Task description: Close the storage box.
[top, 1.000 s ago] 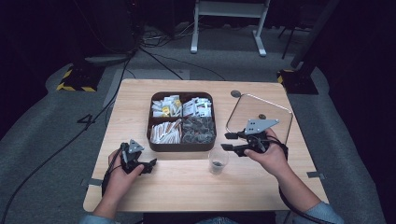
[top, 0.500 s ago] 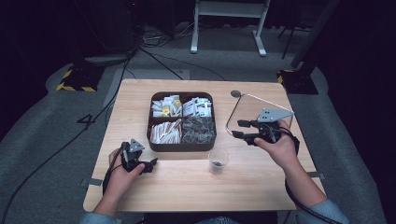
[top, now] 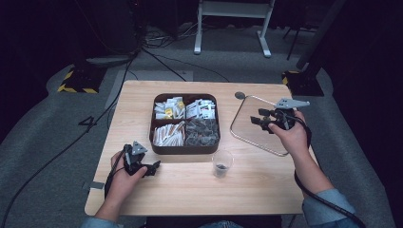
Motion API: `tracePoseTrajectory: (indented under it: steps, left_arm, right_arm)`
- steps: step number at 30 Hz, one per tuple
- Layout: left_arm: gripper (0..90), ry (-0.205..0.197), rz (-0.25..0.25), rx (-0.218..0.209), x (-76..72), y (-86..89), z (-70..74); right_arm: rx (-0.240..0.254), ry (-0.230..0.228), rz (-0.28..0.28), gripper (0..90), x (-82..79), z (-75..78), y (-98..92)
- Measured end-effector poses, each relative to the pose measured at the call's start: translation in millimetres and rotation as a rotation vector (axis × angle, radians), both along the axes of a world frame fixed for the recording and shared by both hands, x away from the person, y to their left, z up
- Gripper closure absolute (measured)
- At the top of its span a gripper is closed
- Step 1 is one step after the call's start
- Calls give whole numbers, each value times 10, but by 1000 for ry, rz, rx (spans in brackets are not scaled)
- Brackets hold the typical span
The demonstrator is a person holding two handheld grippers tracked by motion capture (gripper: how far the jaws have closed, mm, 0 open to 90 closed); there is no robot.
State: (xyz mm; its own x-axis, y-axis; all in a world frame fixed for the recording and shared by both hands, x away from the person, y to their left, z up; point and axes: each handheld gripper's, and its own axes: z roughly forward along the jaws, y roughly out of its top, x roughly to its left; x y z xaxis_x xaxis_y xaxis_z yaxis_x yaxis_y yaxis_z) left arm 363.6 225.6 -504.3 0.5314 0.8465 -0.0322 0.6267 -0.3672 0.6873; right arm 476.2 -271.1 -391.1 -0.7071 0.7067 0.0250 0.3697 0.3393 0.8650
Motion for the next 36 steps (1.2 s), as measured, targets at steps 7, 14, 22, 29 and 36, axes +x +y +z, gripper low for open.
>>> tracePoseTrajectory:
  steps: [7,14,22,29,36]
  left_arm:
    - [121,-3,-10,5,-18,13,1]
    - [120,0,-5,7,-24,11,3]
    - [121,-3,0,9,-27,9,3]
    - [120,-3,0,9,-26,9,3]
    - [119,-2,2,3,-23,2,0]
  right_arm:
    - [-59,47,-82,427,298,-205,-95]
    - [-111,82,-169,410,490,-390,-200]
    - [-132,131,-264,398,665,-630,-297]
    - [-145,128,-325,396,712,-780,-324]
    - [-135,169,-349,420,727,-897,-370]
